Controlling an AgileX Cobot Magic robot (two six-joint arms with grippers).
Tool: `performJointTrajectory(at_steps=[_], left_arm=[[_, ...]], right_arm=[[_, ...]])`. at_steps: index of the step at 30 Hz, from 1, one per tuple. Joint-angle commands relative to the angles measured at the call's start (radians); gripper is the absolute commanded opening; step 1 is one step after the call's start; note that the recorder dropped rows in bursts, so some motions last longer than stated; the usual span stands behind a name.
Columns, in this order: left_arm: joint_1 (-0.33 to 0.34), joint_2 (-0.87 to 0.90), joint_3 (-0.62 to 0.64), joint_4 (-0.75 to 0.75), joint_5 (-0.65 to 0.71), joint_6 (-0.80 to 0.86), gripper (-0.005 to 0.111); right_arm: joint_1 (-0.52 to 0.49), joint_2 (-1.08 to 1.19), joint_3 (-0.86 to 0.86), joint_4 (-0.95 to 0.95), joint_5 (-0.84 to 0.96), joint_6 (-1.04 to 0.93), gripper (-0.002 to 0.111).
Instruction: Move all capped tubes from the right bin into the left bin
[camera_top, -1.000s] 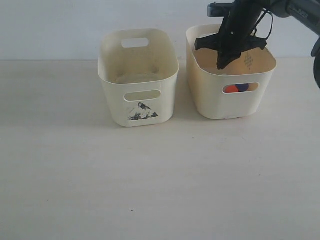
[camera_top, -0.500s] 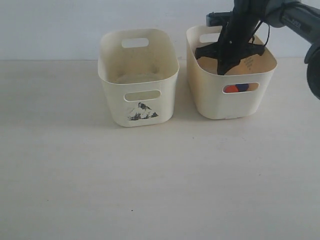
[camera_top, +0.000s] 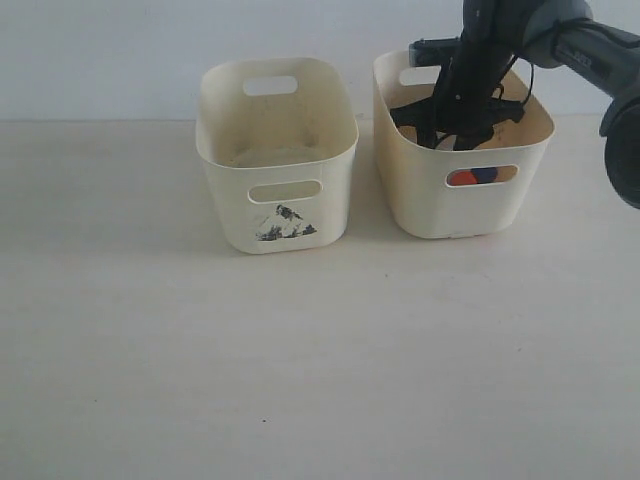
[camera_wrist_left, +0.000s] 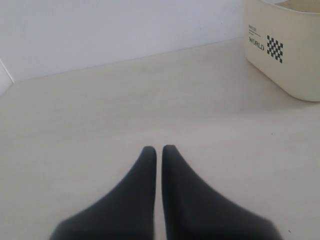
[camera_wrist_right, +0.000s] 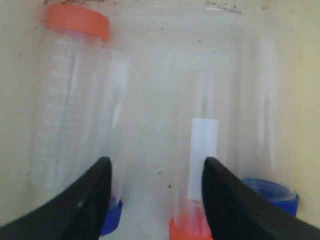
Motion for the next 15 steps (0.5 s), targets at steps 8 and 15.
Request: performJointTrajectory(at_steps=[8, 15], left_arm=[[-0.001, 0.0, -0.004, -0.003, -0.004, -0.01, 0.004], [-0.001, 0.0, -0.004, -0.003, -0.004, -0.01, 0.004]], right_arm=[[-0.009, -0.004, -0.003, -0.037, 0.023, 0.037, 0.062], [-0.009, 0.041, -0.003, -0.037, 0.04, 0.056, 0.062]])
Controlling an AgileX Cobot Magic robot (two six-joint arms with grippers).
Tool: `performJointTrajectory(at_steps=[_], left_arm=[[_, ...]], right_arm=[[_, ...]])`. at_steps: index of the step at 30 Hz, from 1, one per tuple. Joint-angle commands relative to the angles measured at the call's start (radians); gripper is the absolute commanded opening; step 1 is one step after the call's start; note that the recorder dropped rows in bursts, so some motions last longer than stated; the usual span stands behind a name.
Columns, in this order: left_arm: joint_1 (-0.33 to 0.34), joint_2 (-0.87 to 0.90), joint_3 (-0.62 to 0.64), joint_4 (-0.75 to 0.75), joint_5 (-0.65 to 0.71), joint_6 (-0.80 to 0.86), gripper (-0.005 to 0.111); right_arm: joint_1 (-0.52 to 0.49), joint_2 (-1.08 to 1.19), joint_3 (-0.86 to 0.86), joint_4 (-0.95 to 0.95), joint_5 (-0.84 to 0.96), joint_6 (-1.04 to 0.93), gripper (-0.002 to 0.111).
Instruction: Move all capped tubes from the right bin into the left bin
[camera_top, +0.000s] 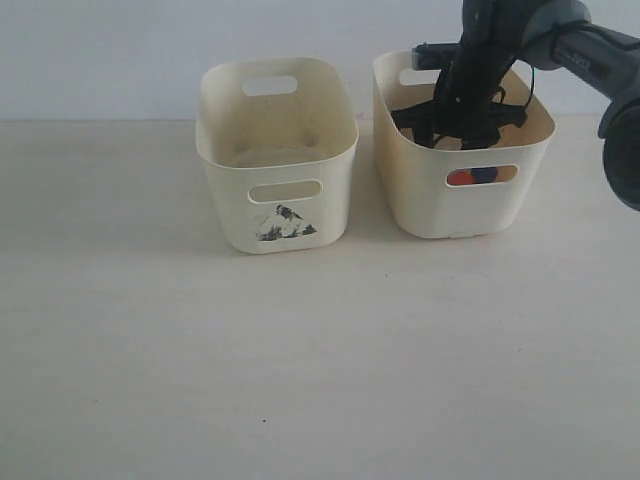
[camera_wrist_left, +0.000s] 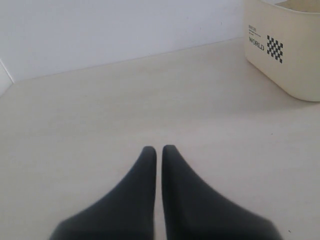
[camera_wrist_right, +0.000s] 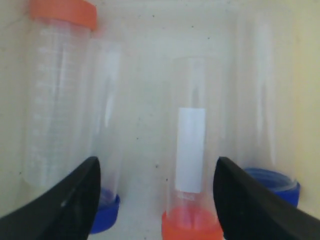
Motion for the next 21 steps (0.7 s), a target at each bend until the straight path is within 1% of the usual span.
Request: performJointTrajectory(at_steps=[1, 15, 17, 21], left_arm=[[-0.001, 0.0, -0.004, -0.003, -0.004, -0.01, 0.004], [-0.001, 0.0, -0.004, -0.003, -0.004, -0.01, 0.004], [-0.001, 0.0, -0.004, -0.003, -0.004, -0.01, 0.004], [-0.001, 0.0, -0.004, -0.003, -0.004, -0.01, 0.004]], right_arm=[[-0.009, 0.035, -0.001, -0.024, 0.024, 0.018, 0.062], [-0.009, 0.068, -0.001, -0.045, 0.053, 0.026, 0.061], [-0.009, 0.068, -0.001, -0.047, 0.053, 0.026, 0.055], [-0.009, 0.068, -0.001, -0.047, 0.053, 0.026, 0.037]])
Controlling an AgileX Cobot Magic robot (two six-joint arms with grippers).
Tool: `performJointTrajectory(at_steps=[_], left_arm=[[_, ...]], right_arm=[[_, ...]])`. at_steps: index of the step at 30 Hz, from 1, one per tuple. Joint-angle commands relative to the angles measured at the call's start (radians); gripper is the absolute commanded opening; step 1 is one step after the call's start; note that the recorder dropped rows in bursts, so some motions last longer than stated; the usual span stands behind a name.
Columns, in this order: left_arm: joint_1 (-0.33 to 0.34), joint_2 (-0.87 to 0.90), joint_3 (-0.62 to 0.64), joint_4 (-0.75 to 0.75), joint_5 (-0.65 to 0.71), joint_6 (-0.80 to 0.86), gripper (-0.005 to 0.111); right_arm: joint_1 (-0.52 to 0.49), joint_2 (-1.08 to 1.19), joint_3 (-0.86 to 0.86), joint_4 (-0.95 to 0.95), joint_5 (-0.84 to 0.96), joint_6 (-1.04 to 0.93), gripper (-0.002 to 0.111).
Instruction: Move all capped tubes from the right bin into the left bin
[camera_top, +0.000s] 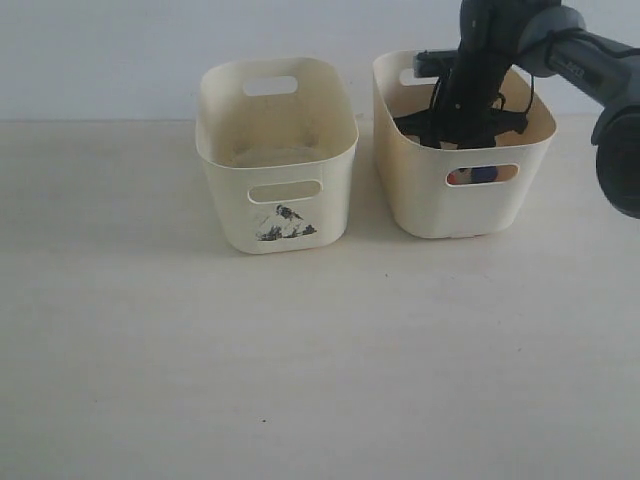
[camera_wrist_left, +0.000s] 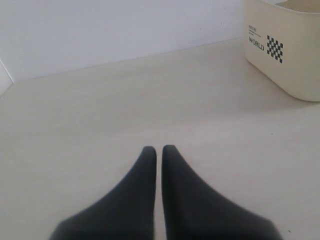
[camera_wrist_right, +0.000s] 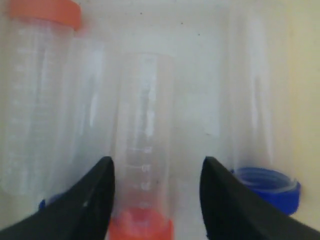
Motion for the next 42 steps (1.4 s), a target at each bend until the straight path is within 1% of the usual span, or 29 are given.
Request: performJointTrajectory(at_steps=[1, 3, 7, 9, 10, 11, 14, 19, 28, 30, 32, 34, 37, 40, 42], left_arm=[[-0.001, 0.0, -0.004, -0.003, -0.004, -0.01, 0.004], [-0.001, 0.0, -0.004, -0.003, -0.004, -0.01, 0.004], [-0.001, 0.0, -0.004, -0.003, -0.004, -0.01, 0.004], [-0.001, 0.0, -0.004, -0.003, -0.004, -0.01, 0.004], [-0.001, 0.0, -0.004, -0.003, -0.004, -0.01, 0.004], [-0.001, 0.0, -0.004, -0.003, -0.004, -0.01, 0.004], [-0.001, 0.0, -0.004, -0.003, -0.004, -0.01, 0.004], [-0.001, 0.0, -0.004, -0.003, -0.004, -0.01, 0.004], [-0.001, 0.0, -0.004, -0.003, -0.004, -0.01, 0.004], [-0.001, 0.0, -0.004, -0.003, -0.004, -0.01, 0.004], [-0.001, 0.0, -0.004, -0.003, -0.004, -0.01, 0.004], [-0.001, 0.0, -0.004, -0.003, -0.004, -0.01, 0.004], [-0.001, 0.0, -0.004, -0.003, -0.004, -0.01, 0.004], [-0.001, 0.0, -0.004, -0.003, -0.004, -0.01, 0.004], [-0.001, 0.0, -0.004, -0.003, -0.004, -0.01, 0.004]], right_arm=[[-0.009, 0.037, 0.017, -0.025, 0.031, -0.001, 0.035], [-0.009, 0.037, 0.017, -0.025, 0.031, -0.001, 0.034], [-0.009, 0.037, 0.017, -0.027, 0.031, -0.003, 0.04], [-0.009, 0.037, 0.017, -0.027, 0.031, -0.003, 0.037], [-0.009, 0.037, 0.017, -0.027, 0.031, -0.003, 0.032], [-0.009, 0.037, 0.017, -0.027, 0.031, -0.003, 0.025], [-0.009, 0.03, 0.015, -0.028, 0.031, -0.005, -0.001], [-0.009, -0.031, 0.015, -0.036, 0.031, -0.042, 0.0], [-0.009, -0.271, 0.015, -0.03, 0.031, -0.088, 0.0], [-0.009, -0.32, 0.015, 0.018, 0.031, -0.09, 0.0], [-0.007, -0.366, 0.015, 0.12, 0.031, -0.109, 0.0], [0.0, -0.398, 0.015, 0.238, 0.031, -0.155, 0.0], [0.028, -0.417, 0.015, 0.344, 0.031, -0.235, 0.0], [0.077, -0.412, 0.015, 0.413, 0.031, -0.303, 0.0], [0.111, -0.404, 0.015, 0.415, 0.031, -0.344, 0.0]])
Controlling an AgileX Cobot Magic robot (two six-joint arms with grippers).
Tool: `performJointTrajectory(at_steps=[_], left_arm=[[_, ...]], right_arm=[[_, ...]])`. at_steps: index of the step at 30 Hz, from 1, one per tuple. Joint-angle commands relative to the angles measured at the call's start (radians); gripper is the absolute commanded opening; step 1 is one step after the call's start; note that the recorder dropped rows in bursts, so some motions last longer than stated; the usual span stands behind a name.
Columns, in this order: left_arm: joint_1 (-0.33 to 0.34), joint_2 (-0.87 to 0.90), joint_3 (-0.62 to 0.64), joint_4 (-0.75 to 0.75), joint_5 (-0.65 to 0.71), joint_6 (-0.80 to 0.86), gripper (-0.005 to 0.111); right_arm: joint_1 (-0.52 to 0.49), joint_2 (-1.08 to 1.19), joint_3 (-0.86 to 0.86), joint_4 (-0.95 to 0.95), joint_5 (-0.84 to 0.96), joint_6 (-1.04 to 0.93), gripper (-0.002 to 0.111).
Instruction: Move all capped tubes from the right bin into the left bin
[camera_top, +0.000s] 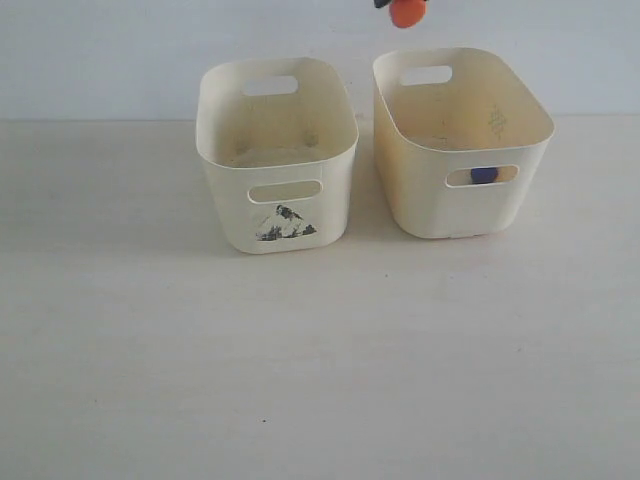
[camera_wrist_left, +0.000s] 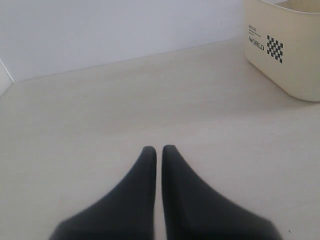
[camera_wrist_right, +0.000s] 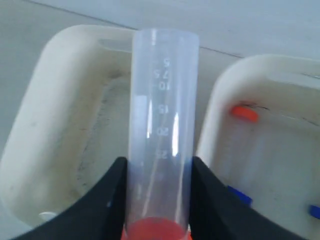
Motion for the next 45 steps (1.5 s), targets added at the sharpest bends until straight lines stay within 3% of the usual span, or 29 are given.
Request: performJointTrajectory(at_steps=[1, 6, 8, 12, 14, 16, 19, 23, 32, 35, 45], left_arm=[[-0.001, 0.0, -0.004, -0.003, -0.004, -0.01, 0.004], [-0.001, 0.0, -0.004, -0.003, -0.004, -0.01, 0.004], [-0.001, 0.0, -0.004, -0.003, -0.004, -0.01, 0.004], [-0.001, 0.0, -0.004, -0.003, -0.004, -0.01, 0.004], [-0.001, 0.0, -0.004, -0.003, -0.004, -0.01, 0.004], [-0.001, 0.0, -0.004, -0.003, -0.004, -0.01, 0.004], [-0.001, 0.0, -0.004, -0.003, -0.004, -0.01, 0.004], [-0.001, 0.0, -0.004, -0.003, -0.004, -0.01, 0.004], [-0.001, 0.0, -0.004, -0.003, -0.004, -0.01, 0.004], [-0.001, 0.0, -0.004, -0.003, -0.004, -0.01, 0.004], [-0.001, 0.0, -0.004, -0.003, -0.004, -0.01, 0.004]], right_arm=[[0.084, 0.017, -0.003, 0.054, 0.003, -0.116, 0.0], [0.146, 0.066, -0.003, 0.045, 0.003, -0.179, 0.0], [0.163, 0.085, -0.003, 0.039, -0.007, -0.179, 0.006], [0.175, 0.104, -0.003, 0.039, -0.024, -0.179, 0.041], [0.176, 0.104, -0.003, 0.029, -0.019, -0.175, 0.049], [0.176, 0.102, -0.005, 0.017, -0.003, -0.157, 0.037], [0.176, 0.088, -0.005, -0.039, -0.002, -0.155, 0.001], [0.157, 0.071, -0.005, -0.144, 0.003, -0.07, 0.0], [-0.032, 0.075, -0.005, -0.259, 0.003, 0.112, 0.0], [-0.044, 0.103, -0.005, -0.307, 0.003, 0.2, 0.0], [-0.048, 0.228, -0.003, -0.305, 0.003, 0.204, 0.0]])
